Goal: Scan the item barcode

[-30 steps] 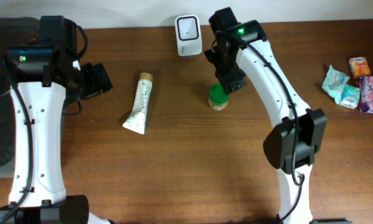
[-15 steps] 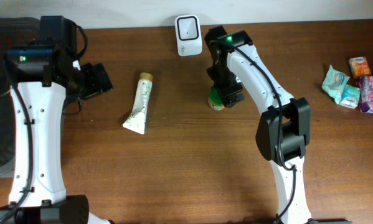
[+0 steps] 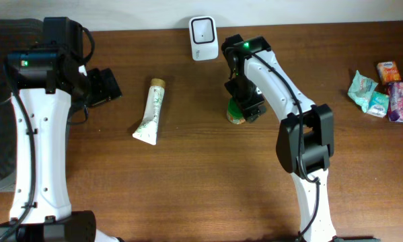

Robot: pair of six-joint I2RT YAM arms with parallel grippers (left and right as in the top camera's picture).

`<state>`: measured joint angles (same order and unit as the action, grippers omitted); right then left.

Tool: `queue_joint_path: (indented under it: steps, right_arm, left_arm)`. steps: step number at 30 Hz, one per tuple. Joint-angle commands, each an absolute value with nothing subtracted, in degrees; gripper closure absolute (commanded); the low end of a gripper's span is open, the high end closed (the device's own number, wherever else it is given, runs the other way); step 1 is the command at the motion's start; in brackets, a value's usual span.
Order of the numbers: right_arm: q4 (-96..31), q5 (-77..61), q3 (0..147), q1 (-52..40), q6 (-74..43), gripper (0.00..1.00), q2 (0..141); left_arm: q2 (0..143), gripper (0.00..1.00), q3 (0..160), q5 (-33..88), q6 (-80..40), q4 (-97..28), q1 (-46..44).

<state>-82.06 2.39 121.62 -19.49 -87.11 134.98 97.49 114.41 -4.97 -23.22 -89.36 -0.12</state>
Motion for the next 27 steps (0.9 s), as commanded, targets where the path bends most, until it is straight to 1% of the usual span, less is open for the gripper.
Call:
queue_joint_path:
  steps: [1,10,11,12,13,15,17,19,20,21,23,27]
  right_arm:
    - [-82.3,3.75,120.18,-19.49,-87.24,0.06,135.48]
    - [-81.89,0.82,120.16,-19.53,-87.26,0.06,135.48]
    - [-81.84,0.64,120.16,-19.53,-87.26,0.1,135.48]
    - [-81.89,0.56,120.16,-19.53,-87.2,0.17,135.48]
    - [-81.89,0.4,120.16,-19.53,-86.04,0.21,135.48]
    - [-82.56,0.36,120.16,-19.53,-85.69,0.23,135.48]
    - [-82.81,-0.78,120.16,-19.53,-84.23,0.29,135.48]
    - [-82.72,-1.61,120.18,-19.53,-83.07,0.31,135.48]
    - [-82.74,-2.0,120.22,-19.53,-81.23,0.32,135.48]
    - [-82.76,-1.89,120.62,-19.53,-76.95,0.34,135.41]
    - [-82.72,-1.87,122.02,-19.35,-69.6,0.35,135.37]
    - [-82.19,-1.91,127.7,-19.44,-45.78,0.35,135.37]
  left_arm:
    - [96.47,0.01,114.43,-5.43,-23.53,-89.43,0.3]
    - [96.47,0.01,114.43,-5.43,-23.53,-89.43,0.27]
    - [96.47,0.01,114.43,-5.43,-23.53,-89.41,0.27]
    - [96.47,0.01,114.43,-5.43,-23.53,-89.41,0.3]
    - [96.47,0.01,114.43,-5.43,-23.53,-89.41,0.3]
    - [96.47,0.01,114.43,-5.43,-23.53,-89.43,0.3]
    - [96.47,0.01,114.43,-5.43,-23.53,-89.41,0.3]
    - [96.47,0.01,114.43,-5.43,-23.53,-89.43,0.3]
    - [96.47,0.01,114.43,-5.43,-23.55,-89.41,0.3]
    - [96.47,0.01,114.43,-5.43,-23.53,-89.41,0.3]
    - [96.47,0.01,114.43,-5.43,-23.53,-89.43,0.3]
    - [96.47,0.01,114.43,-5.43,-23.53,-89.43,0.27]
